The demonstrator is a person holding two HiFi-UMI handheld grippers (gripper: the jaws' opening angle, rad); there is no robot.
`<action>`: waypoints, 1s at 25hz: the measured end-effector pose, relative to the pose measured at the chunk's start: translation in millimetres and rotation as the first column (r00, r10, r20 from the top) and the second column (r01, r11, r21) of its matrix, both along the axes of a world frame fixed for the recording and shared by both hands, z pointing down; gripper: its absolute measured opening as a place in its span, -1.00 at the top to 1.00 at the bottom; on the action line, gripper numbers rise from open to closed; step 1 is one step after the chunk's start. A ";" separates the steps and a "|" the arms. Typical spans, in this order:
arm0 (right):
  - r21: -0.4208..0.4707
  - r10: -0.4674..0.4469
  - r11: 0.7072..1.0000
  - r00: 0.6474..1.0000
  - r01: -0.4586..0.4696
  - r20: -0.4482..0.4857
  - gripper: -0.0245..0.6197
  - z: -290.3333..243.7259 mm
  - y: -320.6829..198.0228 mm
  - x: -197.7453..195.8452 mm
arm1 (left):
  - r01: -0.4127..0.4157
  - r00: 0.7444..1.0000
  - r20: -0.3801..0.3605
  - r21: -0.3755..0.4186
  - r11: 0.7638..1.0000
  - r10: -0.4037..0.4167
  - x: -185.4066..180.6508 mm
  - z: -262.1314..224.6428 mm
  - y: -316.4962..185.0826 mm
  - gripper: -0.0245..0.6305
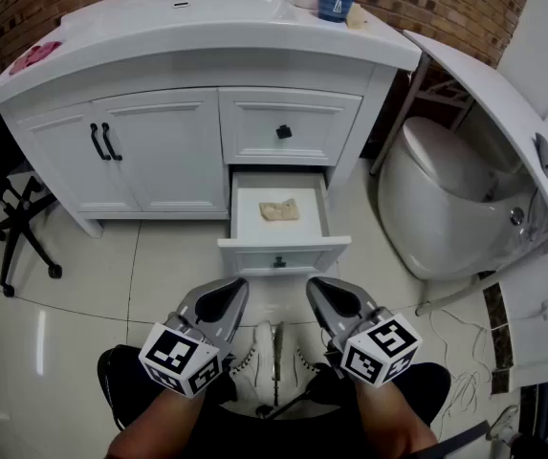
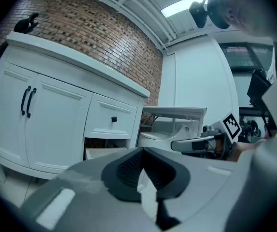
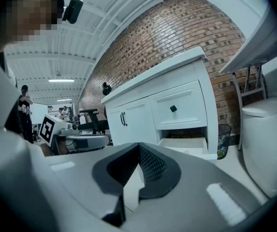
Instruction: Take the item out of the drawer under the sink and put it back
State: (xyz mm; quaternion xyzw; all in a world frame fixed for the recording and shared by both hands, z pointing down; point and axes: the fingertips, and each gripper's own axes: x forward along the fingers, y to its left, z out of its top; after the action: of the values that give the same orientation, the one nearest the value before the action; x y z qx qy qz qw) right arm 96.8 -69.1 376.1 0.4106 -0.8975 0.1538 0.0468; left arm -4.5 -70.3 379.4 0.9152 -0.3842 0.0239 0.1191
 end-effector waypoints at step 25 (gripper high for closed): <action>-0.070 0.014 0.997 0.999 -0.017 -0.052 0.90 36.9 -69.0 -3.4 | 0.000 1.000 -0.018 -0.051 0.999 -0.001 -3.3 28.2 -63.6 0.91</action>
State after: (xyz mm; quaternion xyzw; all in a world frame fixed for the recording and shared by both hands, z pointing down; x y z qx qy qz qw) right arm 93.4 -138.1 413.0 0.4194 -0.8868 0.1751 0.0835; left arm -7.8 -133.9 407.6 0.9120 -0.3826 0.0254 0.1458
